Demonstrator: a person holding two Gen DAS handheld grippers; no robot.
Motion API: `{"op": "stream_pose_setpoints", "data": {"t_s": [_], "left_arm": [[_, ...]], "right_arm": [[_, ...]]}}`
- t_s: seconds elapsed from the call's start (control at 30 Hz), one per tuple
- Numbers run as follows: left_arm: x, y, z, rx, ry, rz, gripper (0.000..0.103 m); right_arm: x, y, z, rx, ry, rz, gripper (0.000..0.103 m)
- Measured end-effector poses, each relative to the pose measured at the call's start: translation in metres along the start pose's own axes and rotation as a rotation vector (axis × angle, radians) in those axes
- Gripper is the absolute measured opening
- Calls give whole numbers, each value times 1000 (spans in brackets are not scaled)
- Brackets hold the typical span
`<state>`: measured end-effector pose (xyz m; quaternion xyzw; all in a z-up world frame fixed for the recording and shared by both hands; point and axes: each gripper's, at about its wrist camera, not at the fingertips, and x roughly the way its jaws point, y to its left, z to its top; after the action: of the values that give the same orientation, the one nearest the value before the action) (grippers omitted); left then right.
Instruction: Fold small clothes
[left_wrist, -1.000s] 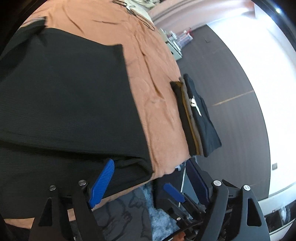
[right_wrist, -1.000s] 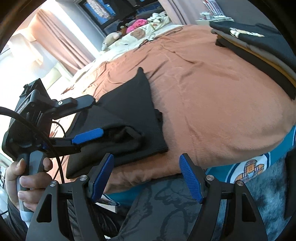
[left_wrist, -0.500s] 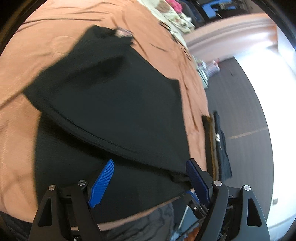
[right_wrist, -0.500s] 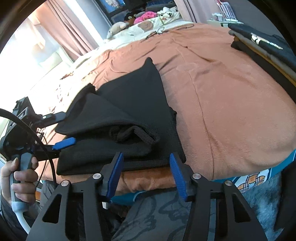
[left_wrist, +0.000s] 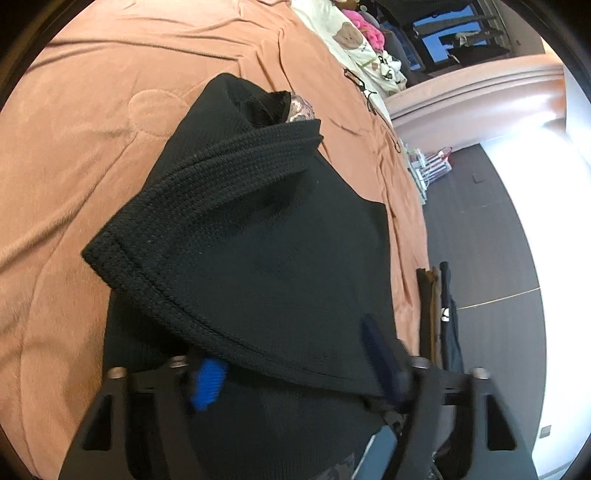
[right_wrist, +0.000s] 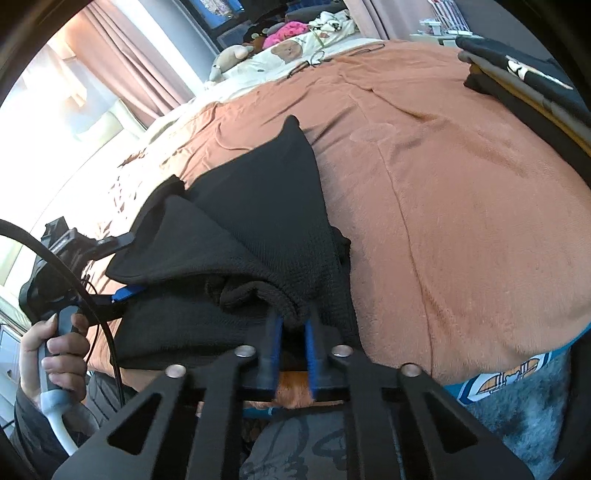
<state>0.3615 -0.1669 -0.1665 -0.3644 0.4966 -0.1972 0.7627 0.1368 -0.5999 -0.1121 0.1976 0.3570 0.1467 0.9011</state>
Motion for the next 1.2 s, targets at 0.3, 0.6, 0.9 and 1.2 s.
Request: {"op": "stream_pose_setpoints", "data": {"t_s": [0.3,0.6,0.9,1.2], "left_arm": [[-4,-23,9,48,-8,-41,11],[-3,-71,23,149,-22,-80,11],[22,-108,39,220,-19,-82,11],[66,-139,57,290,20,-67,7]], "right_arm": [[-17,-4,-11,2,-29,13,3],[-15,-14,-14,37,-15,10,3],[-15,-19,-11,51,-15,32,3],[-9,-24,-10,74,-5,58,3]]}}
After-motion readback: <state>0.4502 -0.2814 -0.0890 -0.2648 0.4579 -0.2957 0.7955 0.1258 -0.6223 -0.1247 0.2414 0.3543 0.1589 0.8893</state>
